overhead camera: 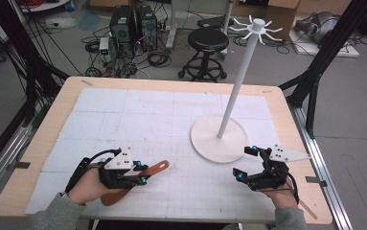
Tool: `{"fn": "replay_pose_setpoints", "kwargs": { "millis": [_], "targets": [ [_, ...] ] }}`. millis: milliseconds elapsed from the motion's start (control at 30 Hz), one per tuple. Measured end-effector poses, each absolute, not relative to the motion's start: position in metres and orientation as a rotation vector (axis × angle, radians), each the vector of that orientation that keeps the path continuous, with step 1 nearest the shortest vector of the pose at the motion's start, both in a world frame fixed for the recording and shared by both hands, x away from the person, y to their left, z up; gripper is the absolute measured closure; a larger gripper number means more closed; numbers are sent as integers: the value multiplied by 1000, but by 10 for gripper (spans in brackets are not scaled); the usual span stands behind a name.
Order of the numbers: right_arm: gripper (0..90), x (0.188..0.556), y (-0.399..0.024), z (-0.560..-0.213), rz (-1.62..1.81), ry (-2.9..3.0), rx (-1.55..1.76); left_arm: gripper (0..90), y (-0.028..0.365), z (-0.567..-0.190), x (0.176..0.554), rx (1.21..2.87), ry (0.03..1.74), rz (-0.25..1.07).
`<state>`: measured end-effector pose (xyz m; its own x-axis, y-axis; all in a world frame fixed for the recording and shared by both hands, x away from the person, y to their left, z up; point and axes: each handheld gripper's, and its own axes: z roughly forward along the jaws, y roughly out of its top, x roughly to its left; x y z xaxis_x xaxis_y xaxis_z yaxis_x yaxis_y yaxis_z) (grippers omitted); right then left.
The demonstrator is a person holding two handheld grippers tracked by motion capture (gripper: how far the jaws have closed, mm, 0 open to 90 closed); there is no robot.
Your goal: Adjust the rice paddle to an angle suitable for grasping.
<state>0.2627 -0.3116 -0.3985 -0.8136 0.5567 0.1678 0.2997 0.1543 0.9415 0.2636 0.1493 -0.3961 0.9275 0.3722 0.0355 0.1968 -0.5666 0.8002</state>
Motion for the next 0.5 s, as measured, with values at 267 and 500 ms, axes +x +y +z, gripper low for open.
{"fn": "replay_pose_setpoints", "kwargs": {
  "millis": [267, 500],
  "targets": [
    [30, 263, -311, -399, 1716, 2210, 838, 651, 162, -377, 261, 2107, 404, 311],
    [30, 263, -312, -399, 1717, 2211, 847, 651, 169, -366, 261, 2061, 415, 333]
  ]
}}
